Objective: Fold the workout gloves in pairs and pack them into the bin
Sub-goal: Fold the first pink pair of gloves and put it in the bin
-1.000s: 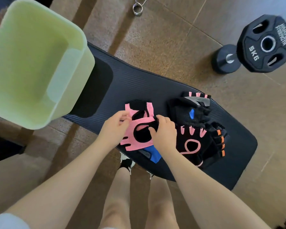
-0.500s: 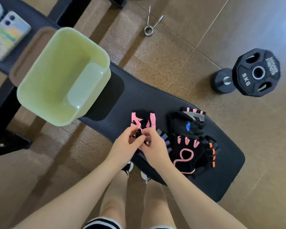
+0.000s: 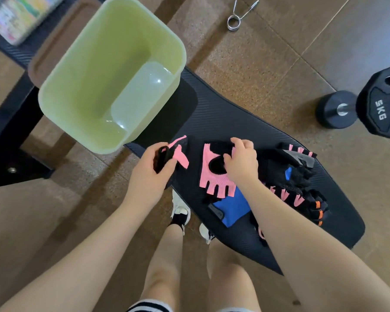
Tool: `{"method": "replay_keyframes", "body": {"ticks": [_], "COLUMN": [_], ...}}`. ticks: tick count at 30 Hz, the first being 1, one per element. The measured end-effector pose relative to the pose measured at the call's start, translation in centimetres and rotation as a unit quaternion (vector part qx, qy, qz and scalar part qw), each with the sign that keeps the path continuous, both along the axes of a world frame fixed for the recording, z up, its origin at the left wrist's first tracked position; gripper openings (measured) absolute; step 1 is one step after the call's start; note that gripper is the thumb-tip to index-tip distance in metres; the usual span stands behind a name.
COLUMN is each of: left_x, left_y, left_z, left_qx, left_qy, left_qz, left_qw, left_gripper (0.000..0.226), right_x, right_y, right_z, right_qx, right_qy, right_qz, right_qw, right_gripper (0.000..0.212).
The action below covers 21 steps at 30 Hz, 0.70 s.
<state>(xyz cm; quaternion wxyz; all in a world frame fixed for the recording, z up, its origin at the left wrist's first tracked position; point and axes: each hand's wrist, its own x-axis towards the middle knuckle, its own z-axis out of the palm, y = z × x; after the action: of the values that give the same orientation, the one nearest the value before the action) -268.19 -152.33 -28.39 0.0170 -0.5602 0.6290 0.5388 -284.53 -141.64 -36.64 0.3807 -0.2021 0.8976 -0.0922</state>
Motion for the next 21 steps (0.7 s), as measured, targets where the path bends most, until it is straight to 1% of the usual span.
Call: {"method": "replay_keyframes", "body": {"ticks": [2,4,7,10,11,13,17,19,21], "left_x": [0.5,1.0,1.4,1.0,0.7,0.0,-1.8,-3.0,-4.2], "left_y": [0.2,0.2,0.1,-0.2,-0.3,-0.4,-0.8,-0.9,-0.9], "left_z": [-0.2,-0.5,0.0,1.4,2.2,3.6,7.1,9.1,10.9], "left_qx": [-0.008,-0.011,0.0,0.005,0.006,0.005,0.02,0.032,0.053], "left_qy": [-0.006,-0.006,-0.009,-0.003,0.002,0.013,0.056,0.083,0.1], "left_qz": [-0.009,0.012,0.043,0.051,0.052,0.05,0.047,0.036,0.01], "left_qw": [1.0,1.0,0.999,0.999,0.999,0.999,0.997,0.995,0.994], "left_gripper": [0.039,0.035,0.027,0.018,0.016,0.014,0.016,0.017,0.02], "right_x": [0.1,0.3,0.3,-0.3,-0.6,-1.2,-2.9,-3.7,-4.2], "right_y": [-0.3,-0.4,-0.2,0.8,1.2,2.2,3.7,4.3,4.8], "right_z": [-0.6,-1.1,-0.2,3.0,4.6,7.8,15.0,18.7,21.9], "right_qx": [0.035,0.031,-0.015,-0.097,-0.121,-0.16,-0.247,-0.275,-0.289], "right_qy": [0.043,0.031,-0.06,-0.158,-0.195,-0.25,-0.302,-0.318,-0.328], "right_qz": [0.031,0.011,-0.097,-0.212,-0.235,-0.248,-0.26,-0.238,-0.197], "right_qw": [0.998,0.999,0.993,0.959,0.944,0.922,0.883,0.875,0.878], "right_gripper": [0.043,0.034,0.021,0.005,0.006,0.012,0.022,0.025,0.025]}}
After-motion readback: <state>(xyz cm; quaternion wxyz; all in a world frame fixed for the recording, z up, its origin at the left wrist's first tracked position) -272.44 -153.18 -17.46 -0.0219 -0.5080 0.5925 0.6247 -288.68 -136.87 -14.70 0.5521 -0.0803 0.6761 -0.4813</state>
